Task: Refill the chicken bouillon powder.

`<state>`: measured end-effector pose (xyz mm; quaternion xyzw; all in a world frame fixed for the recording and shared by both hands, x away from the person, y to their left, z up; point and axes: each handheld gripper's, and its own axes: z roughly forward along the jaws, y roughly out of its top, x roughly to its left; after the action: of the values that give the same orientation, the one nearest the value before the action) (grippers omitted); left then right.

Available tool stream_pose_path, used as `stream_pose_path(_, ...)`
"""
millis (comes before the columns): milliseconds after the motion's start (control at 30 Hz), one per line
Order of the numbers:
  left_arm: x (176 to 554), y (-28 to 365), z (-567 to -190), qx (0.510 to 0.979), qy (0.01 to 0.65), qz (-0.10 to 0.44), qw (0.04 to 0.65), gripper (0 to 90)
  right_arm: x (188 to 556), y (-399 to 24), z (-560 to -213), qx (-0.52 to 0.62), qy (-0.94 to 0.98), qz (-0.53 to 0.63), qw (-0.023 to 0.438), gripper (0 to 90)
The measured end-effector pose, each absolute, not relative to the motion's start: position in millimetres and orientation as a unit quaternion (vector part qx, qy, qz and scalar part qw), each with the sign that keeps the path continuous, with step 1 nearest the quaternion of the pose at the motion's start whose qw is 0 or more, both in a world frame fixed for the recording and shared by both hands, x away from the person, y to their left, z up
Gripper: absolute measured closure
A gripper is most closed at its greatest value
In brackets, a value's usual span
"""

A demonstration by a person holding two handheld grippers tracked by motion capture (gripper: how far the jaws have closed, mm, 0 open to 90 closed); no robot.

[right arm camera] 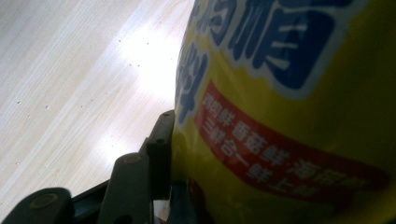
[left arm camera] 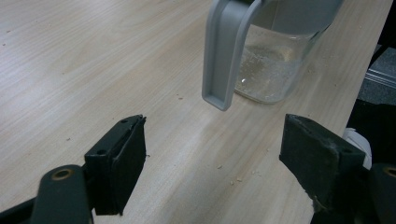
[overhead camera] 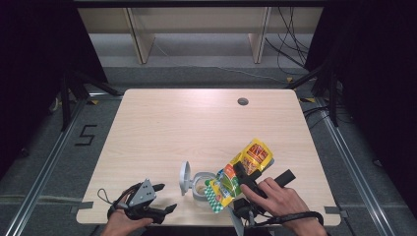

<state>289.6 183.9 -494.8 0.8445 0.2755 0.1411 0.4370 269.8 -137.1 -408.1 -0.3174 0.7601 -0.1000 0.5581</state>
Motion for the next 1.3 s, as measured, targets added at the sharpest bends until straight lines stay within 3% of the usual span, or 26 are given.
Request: stream_pose_path(1300,290.8,184.0,-495.0,0.846,0.263,0.15,0.438,21.8,269.0,-133.0,-407.2,-0.346,0.752,-0.115,0.549,54.1)
